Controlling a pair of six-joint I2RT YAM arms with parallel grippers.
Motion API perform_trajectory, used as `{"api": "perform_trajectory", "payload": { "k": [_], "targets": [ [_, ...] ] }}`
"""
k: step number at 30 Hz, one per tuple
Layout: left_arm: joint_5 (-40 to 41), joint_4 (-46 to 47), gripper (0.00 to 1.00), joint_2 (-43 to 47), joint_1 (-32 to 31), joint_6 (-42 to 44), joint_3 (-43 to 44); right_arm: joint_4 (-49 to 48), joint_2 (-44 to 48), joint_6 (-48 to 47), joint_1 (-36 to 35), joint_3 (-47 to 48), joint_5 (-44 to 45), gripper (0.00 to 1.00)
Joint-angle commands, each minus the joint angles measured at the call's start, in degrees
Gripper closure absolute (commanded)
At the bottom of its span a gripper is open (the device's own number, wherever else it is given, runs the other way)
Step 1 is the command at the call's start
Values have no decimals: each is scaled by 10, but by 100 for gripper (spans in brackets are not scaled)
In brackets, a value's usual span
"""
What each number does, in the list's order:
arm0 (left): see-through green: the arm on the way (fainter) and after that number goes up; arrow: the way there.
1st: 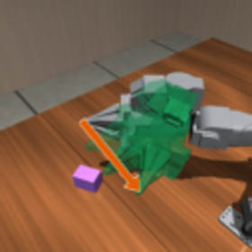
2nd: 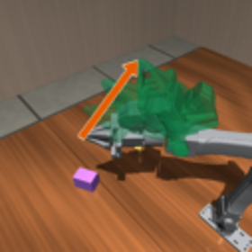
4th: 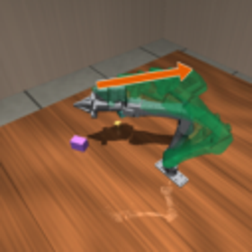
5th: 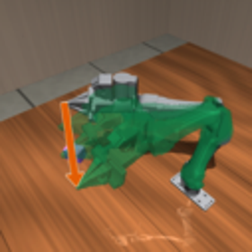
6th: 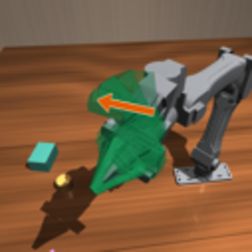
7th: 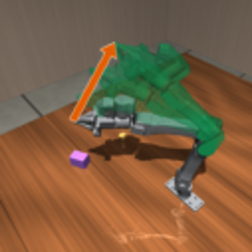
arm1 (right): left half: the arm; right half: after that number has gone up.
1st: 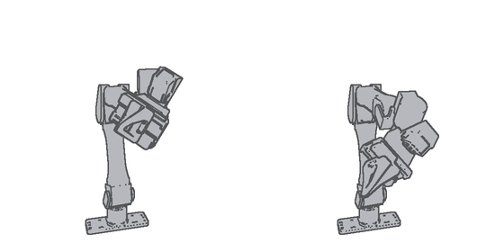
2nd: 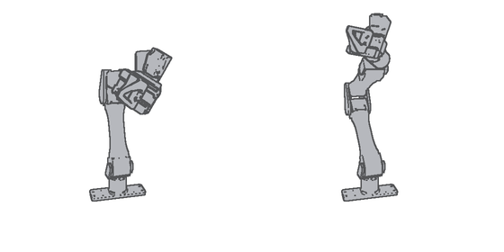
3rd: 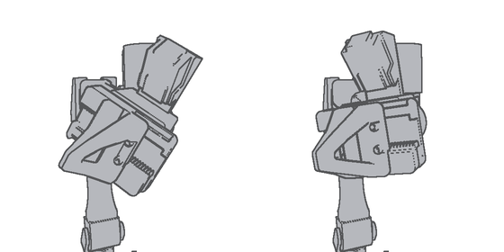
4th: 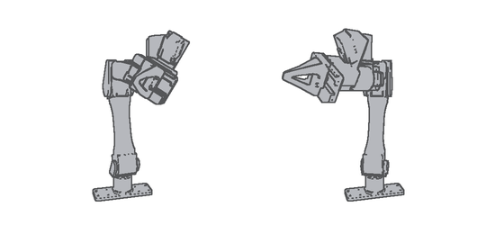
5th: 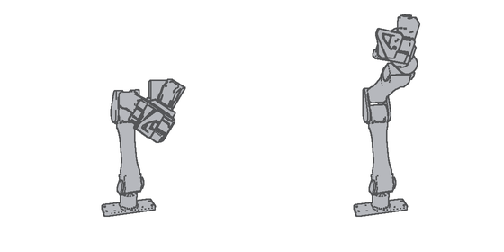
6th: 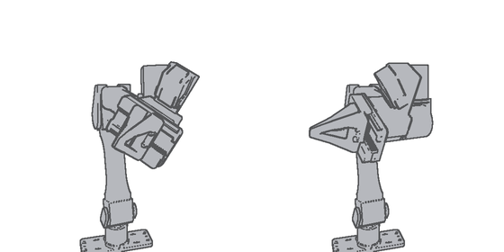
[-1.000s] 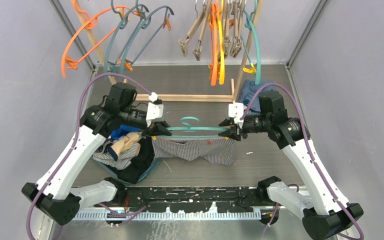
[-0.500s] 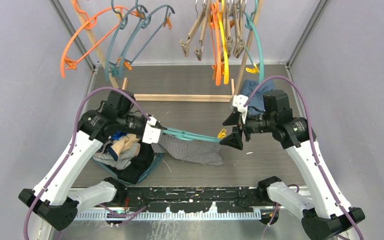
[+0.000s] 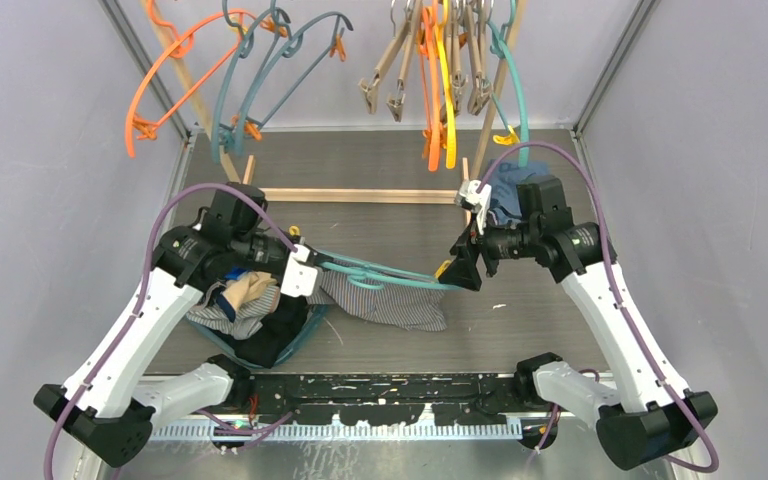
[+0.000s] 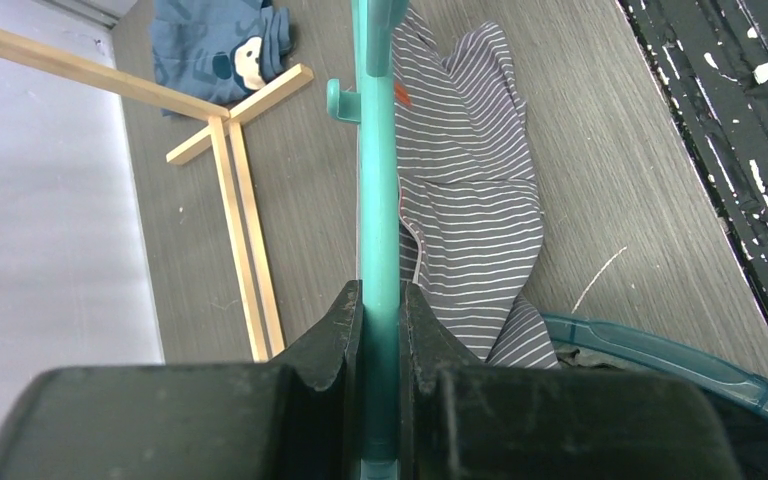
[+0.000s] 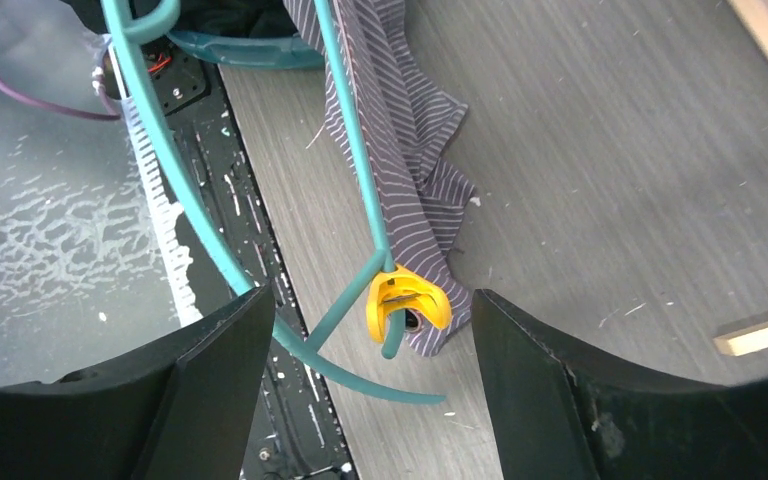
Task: Remove the underwear clipped to the hanger
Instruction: Remove the underwear from the hanger.
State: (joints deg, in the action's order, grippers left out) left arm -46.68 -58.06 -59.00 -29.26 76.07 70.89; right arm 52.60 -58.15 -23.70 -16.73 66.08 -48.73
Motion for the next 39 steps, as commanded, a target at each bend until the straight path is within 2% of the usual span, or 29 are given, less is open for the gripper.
{"api": "perform_trajectory", "payload": {
  "k": [1,8,11,15,28,30,32,34,37,39],
  "targets": [
    [-16,31,100,11,1,14,10,16,-15,7,7,-7,-22,23],
    [-24,33,100,12,1,14,11,18,-41,9,24,-19,-16,25],
    [-21,32,100,13,1,14,10,23,-50,-3,27,-23,-30,29],
    [-19,35,100,12,0,14,10,32,-56,-20,28,-28,-63,41],
    [-28,51,100,13,1,-15,4,35,-54,-62,41,-23,-57,88],
    [-33,61,100,12,1,-29,3,38,-54,-70,41,-19,-53,91],
    [-37,71,100,11,1,-44,1,44,-54,-76,41,-14,-49,85],
    [-41,79,100,9,1,-57,0,49,-55,-80,41,-7,-45,64],
    [-41,86,100,6,0,-69,-2,56,-53,-80,41,9,-37,37],
    [-38,96,100,4,1,-85,-6,59,-48,-75,41,27,-29,29]
  ]
}}
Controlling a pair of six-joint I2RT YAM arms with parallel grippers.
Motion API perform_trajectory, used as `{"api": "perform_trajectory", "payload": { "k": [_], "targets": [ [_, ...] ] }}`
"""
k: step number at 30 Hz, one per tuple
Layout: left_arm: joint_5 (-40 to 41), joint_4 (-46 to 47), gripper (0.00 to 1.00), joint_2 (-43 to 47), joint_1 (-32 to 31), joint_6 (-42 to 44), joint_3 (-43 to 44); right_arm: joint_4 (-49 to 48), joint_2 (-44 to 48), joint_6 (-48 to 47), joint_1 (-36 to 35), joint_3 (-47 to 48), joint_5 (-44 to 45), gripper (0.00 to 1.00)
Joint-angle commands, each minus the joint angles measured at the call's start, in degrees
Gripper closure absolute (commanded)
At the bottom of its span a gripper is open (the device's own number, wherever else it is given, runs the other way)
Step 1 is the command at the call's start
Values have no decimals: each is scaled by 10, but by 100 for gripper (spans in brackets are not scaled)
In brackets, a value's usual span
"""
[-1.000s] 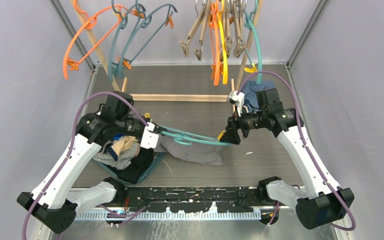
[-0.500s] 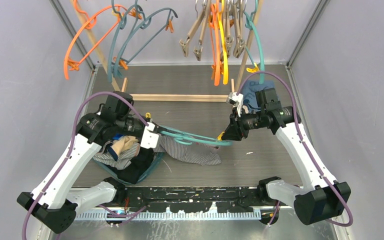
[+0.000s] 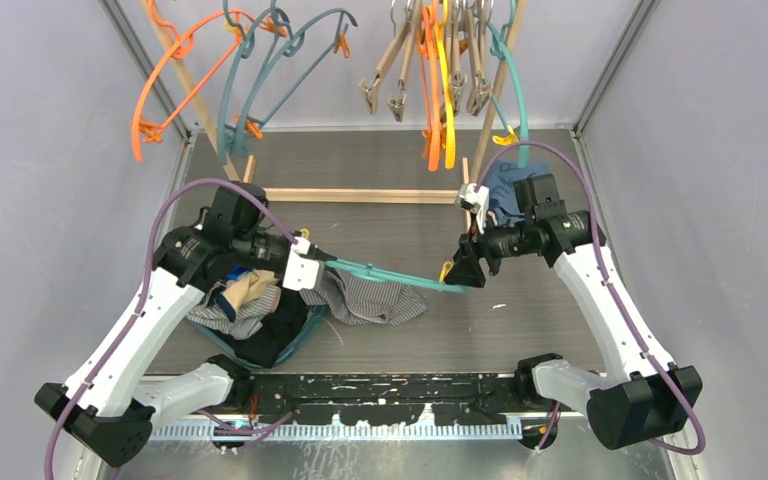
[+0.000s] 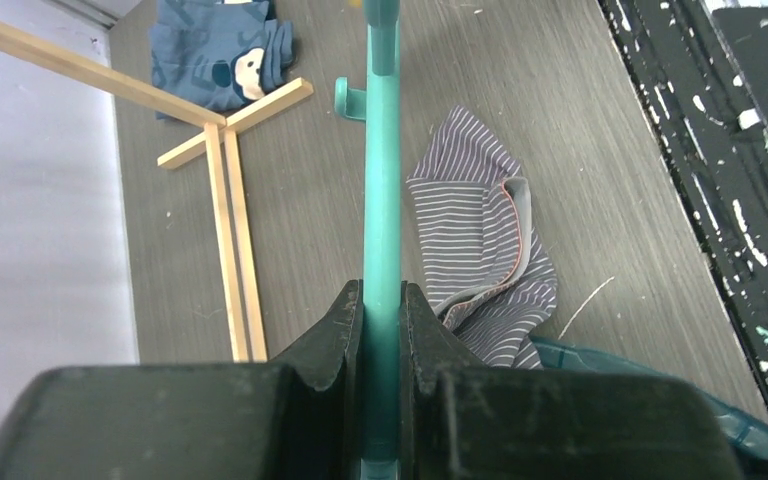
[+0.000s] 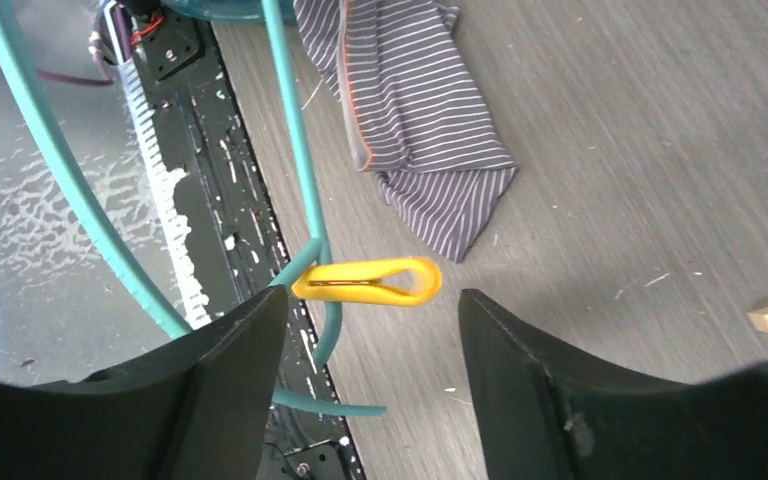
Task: Remove the underwear clipped to the hanger
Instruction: Remove the underwear from the hanger.
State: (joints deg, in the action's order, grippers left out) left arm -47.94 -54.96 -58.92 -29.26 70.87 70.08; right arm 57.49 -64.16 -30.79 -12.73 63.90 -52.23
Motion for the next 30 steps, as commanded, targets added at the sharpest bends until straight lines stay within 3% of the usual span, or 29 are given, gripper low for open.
{"api": "perform_trajectory", "payload": {
  "k": [1,13,21,26,30],
  "targets": [
    [-23,70,100,3,1,-40,1,12,13,-3,1,62,8,27],
    [-11,124,100,-4,1,-123,-13,54,42,-37,2,164,9,20],
    [-49,168,100,-37,1,-291,21,50,52,-107,-10,167,13,15],
    [-88,187,100,-57,-1,-364,35,49,25,-125,-34,194,26,19],
    [-92,193,100,-70,-5,-391,44,42,4,-120,-71,198,51,33]
  ]
}}
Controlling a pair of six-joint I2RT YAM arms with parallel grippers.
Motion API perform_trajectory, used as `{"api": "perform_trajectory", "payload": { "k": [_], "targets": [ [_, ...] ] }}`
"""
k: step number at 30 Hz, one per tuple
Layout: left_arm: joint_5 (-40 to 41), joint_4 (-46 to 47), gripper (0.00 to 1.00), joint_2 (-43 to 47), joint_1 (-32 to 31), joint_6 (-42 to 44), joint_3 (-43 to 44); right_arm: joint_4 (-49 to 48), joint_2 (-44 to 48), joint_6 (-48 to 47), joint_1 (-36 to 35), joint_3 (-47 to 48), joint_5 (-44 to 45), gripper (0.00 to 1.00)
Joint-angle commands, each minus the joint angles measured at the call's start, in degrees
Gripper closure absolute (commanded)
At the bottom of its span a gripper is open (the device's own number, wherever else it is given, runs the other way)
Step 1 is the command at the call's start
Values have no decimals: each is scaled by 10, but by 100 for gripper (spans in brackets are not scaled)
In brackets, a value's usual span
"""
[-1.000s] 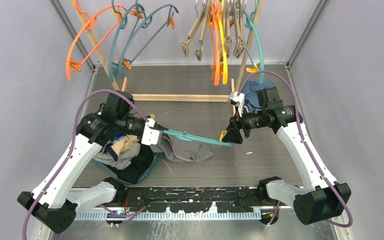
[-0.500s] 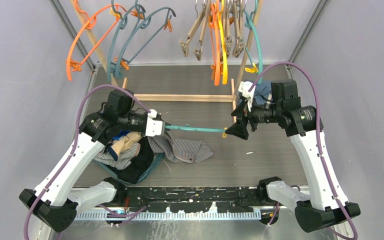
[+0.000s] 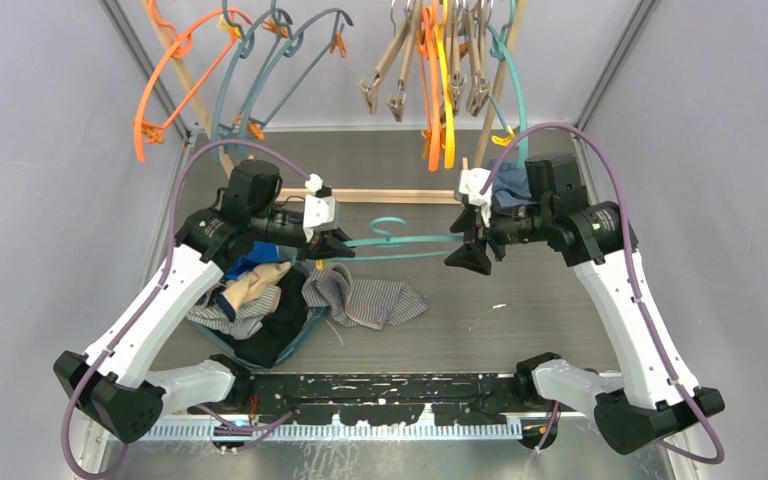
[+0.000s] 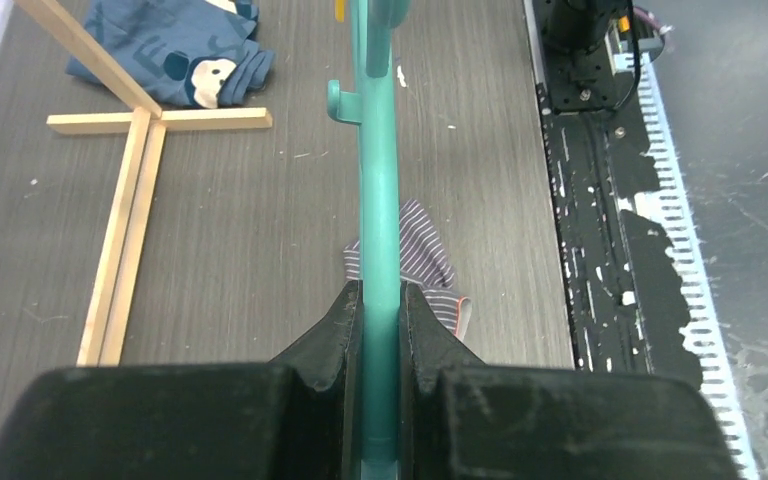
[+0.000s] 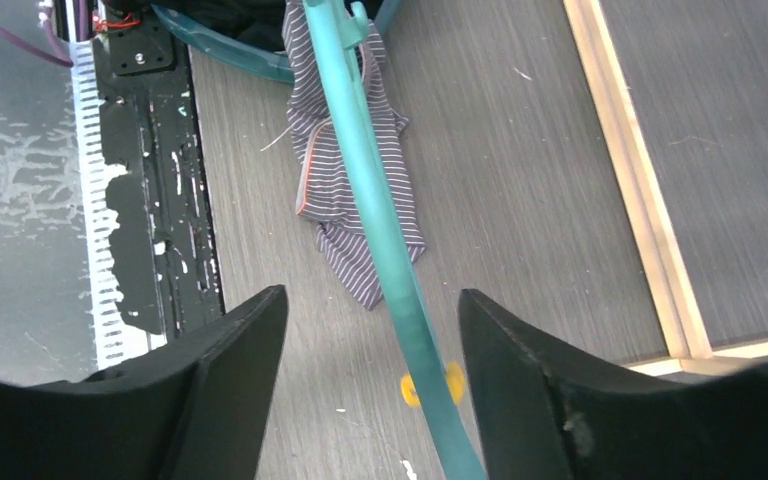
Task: Remove the underwear clipped to the hanger
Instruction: Remove the underwear from the hanger.
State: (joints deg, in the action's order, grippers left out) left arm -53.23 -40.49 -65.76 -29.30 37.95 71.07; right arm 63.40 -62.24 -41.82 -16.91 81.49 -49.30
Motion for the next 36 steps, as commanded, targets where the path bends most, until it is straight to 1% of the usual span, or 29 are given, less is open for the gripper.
{"api": "perform_trajectory", "payload": {
  "k": [1,4,9,11,12,15,16,18,21,23,25,27,29,33,36],
  "targets": [
    [-40,48,100,-3,-5,-63,35,-20,-18,-9,-36,21,28,39],
    [-39,48,100,-10,-7,-74,36,-29,-22,-11,-54,16,45,56],
    [-37,41,100,-19,-11,-83,35,-48,-16,-18,-58,0,55,83],
    [-39,30,100,-23,-12,-82,39,-58,-12,-24,-58,-9,54,97],
    [-40,25,100,-24,-12,-81,39,-62,-9,-28,-58,-15,54,99],
    [-38,18,100,-22,-12,-84,38,-70,5,-49,-58,-37,57,99],
    [-35,17,94,-20,-12,-87,38,-70,10,-58,-58,-43,56,99],
    [-26,7,74,-19,-12,-92,39,-74,20,-72,-58,-54,57,99],
    [-11,-8,49,-18,-11,-108,42,-75,33,-89,-57,-63,65,99],
    [-7,-13,35,-19,-8,-126,43,-75,41,-99,-56,-60,76,99],
    [-11,-5,26,-16,2,-155,43,-76,49,-104,-55,-48,92,99],
    [-17,17,20,-9,23,-190,40,-77,57,-104,-51,-30,112,99],
    [-24,57,16,8,52,-238,33,-78,60,-100,-46,-5,138,99],
    [-36,147,14,34,125,-345,25,-79,52,-83,-27,60,185,99],
    [-29,169,13,45,159,-375,34,-79,40,-67,-18,114,209,99]
  ]
}}
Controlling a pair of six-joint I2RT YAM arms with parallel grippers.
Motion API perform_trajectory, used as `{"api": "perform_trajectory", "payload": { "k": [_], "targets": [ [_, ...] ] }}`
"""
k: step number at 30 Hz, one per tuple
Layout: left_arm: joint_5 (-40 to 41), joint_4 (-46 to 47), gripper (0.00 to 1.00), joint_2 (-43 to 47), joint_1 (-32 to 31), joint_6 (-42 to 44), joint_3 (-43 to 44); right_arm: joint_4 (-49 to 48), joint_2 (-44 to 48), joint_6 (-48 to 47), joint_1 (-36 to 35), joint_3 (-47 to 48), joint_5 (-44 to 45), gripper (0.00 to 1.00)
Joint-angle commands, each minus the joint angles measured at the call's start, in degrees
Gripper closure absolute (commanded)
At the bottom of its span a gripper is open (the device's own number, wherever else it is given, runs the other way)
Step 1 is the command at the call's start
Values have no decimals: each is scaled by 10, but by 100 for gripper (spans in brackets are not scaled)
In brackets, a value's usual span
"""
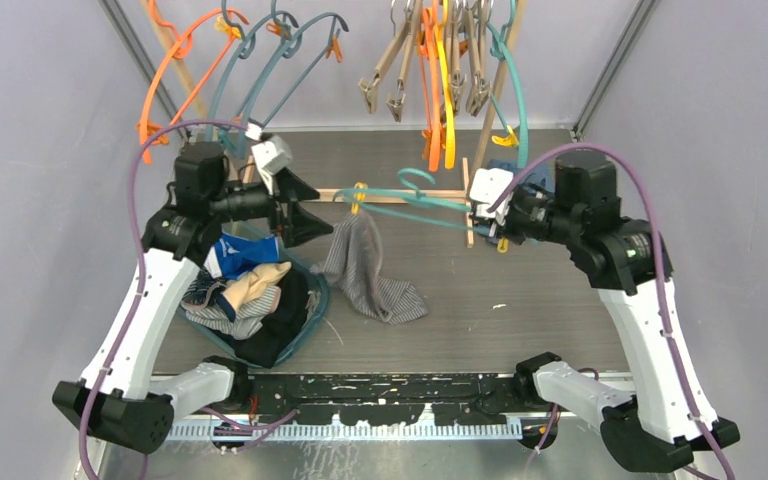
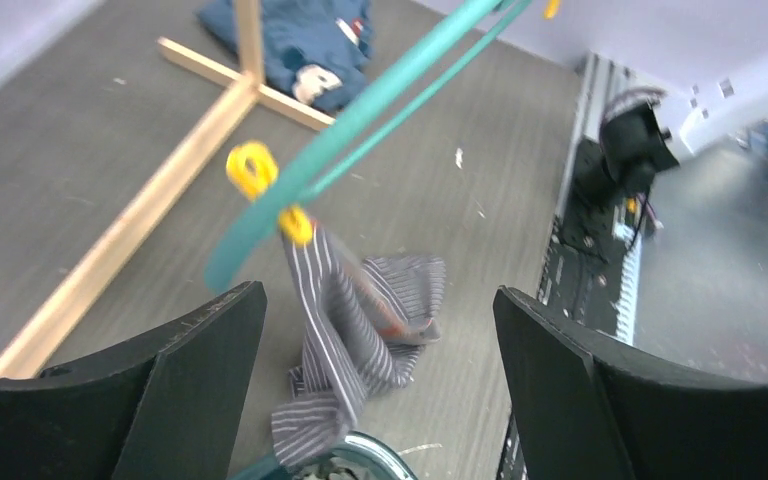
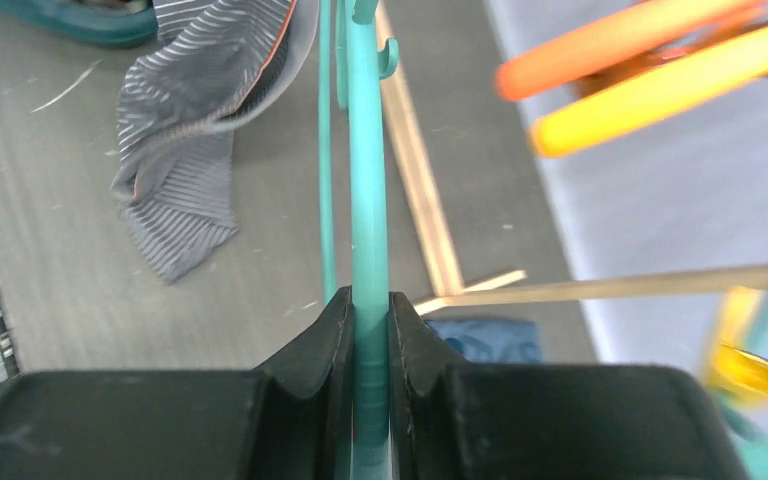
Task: Remove the underwear clipped to the hanger
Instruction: Remove the underwear from the hanger.
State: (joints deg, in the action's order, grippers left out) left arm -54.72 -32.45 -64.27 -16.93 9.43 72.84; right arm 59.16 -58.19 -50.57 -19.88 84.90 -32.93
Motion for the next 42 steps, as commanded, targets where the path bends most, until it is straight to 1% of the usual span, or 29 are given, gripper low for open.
{"api": "perform_trajectory", "payload": {
  "k": [1,4,6,10,14,17,19,21,23,26,30,36,42],
  "targets": [
    [-8,87,13,32,42,-94,21,-36,-3,25,13,97,51,99],
    [4,83,13,30,61,-118,37,-36,-6,31,13,133,55,99],
    [0,84,13,25,78,-147,49,-33,-1,25,13,139,50,99],
    [-27,97,13,16,109,-200,59,-8,12,-16,13,114,20,99],
    [-40,94,13,12,115,-212,56,52,8,-82,13,95,-13,99],
    [-92,86,13,-1,115,-215,49,88,11,-112,13,76,-46,99],
    [-122,75,17,-17,114,-222,47,100,15,-128,13,62,-66,99],
    [-130,64,21,-29,110,-223,47,108,19,-142,13,51,-81,99],
    [-131,46,22,-34,100,-209,46,114,22,-151,13,41,-96,99],
    [-123,4,22,-43,68,-171,47,118,28,-160,13,28,-114,99],
    [-110,-63,19,-59,25,-94,46,116,40,-167,13,16,-135,99],
    [-127,-72,18,-67,4,-71,5,104,55,-163,13,-10,-181,99],
    [-130,-127,17,-78,-29,-5,-14,93,51,-160,13,-27,-196,99]
  ]
}}
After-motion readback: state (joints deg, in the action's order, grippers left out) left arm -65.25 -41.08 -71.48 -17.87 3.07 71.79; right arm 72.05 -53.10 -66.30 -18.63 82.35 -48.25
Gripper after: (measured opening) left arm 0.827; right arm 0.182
